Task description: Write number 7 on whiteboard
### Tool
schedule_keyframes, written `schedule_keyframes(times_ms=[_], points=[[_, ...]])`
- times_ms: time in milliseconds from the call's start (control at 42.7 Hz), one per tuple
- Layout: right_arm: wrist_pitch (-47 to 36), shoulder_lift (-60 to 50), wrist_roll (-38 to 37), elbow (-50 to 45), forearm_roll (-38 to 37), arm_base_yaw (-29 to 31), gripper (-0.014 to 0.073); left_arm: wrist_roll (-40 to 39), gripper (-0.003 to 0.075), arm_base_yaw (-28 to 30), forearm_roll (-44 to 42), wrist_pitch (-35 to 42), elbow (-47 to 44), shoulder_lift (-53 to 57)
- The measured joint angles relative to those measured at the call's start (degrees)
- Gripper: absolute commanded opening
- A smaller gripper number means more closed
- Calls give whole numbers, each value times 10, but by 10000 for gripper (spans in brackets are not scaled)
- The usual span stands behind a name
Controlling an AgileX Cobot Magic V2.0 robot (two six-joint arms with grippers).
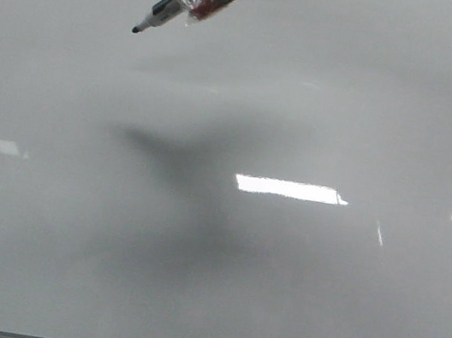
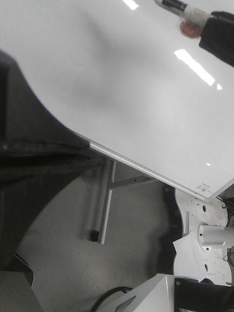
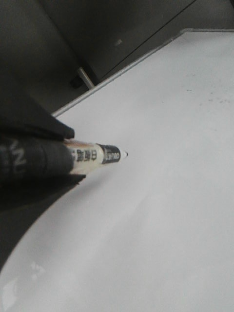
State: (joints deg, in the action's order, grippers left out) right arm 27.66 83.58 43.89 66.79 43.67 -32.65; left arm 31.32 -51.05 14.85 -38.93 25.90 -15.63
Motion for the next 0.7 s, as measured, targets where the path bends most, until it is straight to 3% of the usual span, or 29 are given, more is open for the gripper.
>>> schedule_keyframes(times_ms=[328,703], points=[[-14,134,0,94,1,0,-68,0,-20,0,0,0,0,0],[-35,149,0,96,8,6,-59,0,-20,0,0,0,0,0]])
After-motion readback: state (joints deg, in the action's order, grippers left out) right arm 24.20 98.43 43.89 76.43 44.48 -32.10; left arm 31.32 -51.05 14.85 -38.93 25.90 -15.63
